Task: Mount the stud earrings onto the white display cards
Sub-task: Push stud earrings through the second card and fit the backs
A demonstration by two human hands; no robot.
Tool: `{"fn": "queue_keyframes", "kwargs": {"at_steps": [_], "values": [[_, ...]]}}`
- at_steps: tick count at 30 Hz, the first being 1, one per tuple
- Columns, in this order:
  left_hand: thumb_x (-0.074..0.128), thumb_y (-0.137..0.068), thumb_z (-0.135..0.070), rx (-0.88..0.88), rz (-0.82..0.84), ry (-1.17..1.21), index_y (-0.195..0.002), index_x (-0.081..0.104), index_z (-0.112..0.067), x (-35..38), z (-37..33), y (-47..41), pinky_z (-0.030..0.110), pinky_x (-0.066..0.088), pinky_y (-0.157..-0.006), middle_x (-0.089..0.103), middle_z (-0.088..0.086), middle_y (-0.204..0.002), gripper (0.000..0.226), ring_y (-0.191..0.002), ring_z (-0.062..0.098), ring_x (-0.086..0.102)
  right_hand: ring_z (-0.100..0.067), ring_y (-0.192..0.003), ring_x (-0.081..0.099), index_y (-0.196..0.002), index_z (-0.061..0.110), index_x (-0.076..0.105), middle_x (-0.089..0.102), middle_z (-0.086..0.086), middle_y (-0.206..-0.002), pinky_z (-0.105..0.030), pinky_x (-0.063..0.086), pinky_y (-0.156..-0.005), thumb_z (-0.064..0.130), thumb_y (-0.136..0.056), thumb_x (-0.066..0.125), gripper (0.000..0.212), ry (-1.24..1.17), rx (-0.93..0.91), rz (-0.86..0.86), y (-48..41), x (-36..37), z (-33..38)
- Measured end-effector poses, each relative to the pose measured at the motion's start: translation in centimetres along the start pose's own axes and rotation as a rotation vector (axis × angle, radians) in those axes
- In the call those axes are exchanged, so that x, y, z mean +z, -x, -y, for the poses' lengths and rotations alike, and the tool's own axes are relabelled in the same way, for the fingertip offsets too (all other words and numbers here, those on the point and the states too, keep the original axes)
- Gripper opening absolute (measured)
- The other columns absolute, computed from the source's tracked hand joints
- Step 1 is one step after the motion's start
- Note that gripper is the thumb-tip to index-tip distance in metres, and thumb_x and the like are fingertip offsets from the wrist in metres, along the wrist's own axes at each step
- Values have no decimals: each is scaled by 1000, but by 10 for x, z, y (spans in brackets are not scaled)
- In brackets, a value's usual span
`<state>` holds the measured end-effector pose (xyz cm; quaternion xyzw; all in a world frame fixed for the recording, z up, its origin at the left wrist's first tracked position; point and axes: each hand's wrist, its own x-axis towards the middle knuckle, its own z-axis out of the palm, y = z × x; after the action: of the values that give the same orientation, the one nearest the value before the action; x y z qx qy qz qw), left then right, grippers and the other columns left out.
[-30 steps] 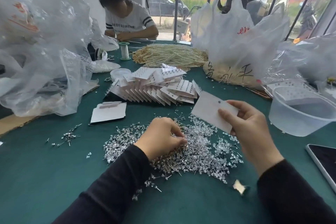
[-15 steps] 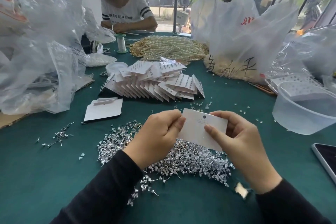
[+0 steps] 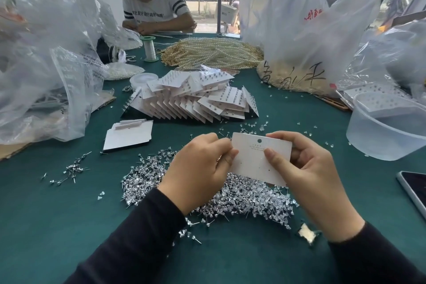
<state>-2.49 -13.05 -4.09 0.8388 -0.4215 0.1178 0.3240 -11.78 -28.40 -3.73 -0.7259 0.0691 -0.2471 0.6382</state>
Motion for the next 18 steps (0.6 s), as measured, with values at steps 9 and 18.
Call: {"fn": "queue_keyframes", "kwargs": {"at_steps": [9, 18], "values": [[60, -83, -21, 63, -106, -45, -83, 67, -4, 2, -3, -2, 35, 50, -63, 62, 6, -73, 18, -67, 20, 57, -15, -59, 66, -90, 6, 63, 71, -4, -72, -26, 51, -42, 17, -67, 67, 26, -315, 187, -37, -3, 0, -1], [68, -76, -23, 142, -37, -136, -97, 66, -1, 1, -12, 1, 32, 53, -62, 66, 9, -80, 30, -66, 22, 61, -14, -54, 61, -90, 3, 62, 69, -5, -69, -21, 48, -42, 27, -72, 62, 30, -424, 304, -18, -7, -5, 1]]}}
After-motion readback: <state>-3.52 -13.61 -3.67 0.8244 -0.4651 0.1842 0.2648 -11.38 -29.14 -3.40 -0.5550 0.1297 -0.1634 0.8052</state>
